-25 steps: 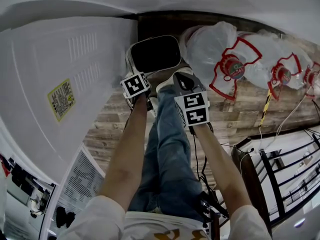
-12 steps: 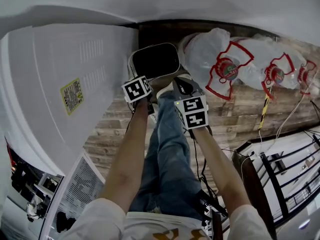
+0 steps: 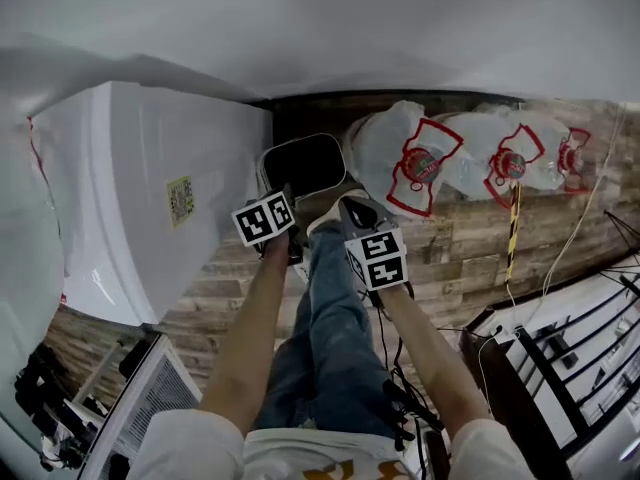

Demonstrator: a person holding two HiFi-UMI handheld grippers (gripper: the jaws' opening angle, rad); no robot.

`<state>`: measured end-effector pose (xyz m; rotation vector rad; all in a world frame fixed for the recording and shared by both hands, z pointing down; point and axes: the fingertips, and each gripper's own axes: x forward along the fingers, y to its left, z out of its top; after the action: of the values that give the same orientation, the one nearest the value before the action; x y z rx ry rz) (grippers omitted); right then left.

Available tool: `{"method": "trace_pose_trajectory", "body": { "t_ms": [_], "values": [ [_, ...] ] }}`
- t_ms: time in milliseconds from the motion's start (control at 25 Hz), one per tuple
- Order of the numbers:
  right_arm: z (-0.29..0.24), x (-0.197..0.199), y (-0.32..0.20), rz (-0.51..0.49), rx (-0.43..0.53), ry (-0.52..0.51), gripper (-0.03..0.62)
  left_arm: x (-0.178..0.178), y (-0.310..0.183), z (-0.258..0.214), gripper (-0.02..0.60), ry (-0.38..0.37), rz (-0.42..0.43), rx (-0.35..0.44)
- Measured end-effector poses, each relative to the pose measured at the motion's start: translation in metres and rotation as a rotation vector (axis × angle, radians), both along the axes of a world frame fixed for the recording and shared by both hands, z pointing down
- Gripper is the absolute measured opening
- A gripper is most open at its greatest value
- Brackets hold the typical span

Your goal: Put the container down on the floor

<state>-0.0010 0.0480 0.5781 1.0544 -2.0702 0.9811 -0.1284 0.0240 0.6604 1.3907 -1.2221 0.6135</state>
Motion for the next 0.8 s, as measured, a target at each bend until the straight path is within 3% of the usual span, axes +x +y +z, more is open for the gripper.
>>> {"method": "trace_pose_trajectory", "body": {
  "t_ms": [80,240,440,600,800],
  "values": [
    [-0.013,0.002,-0.001,0.012,0.012,0.000,0.026,0.006,-0.009,-0.020,0.002,0.053,-0.032,0.058],
    [-0.040,0.006,0.000,0.027,0.035,-0.002,0.026,0.023,-0.031,-0.081,0.002,0.187,-0.077,0.244],
    [-0.082,0.014,-0.010,0.021,0.085,0.014,0.026,0.042,-0.041,-0.148,0.002,0.189,0.052,0.375],
    [-0.125,0.017,-0.022,0.044,0.136,-0.001,0.026,0.045,-0.040,-0.189,0.001,0.228,0.081,0.420],
    [-0.190,0.025,-0.031,0.088,0.210,-0.045,0.026,0.045,-0.033,-0.250,0.002,0.169,0.141,0.485]
  ]
}}
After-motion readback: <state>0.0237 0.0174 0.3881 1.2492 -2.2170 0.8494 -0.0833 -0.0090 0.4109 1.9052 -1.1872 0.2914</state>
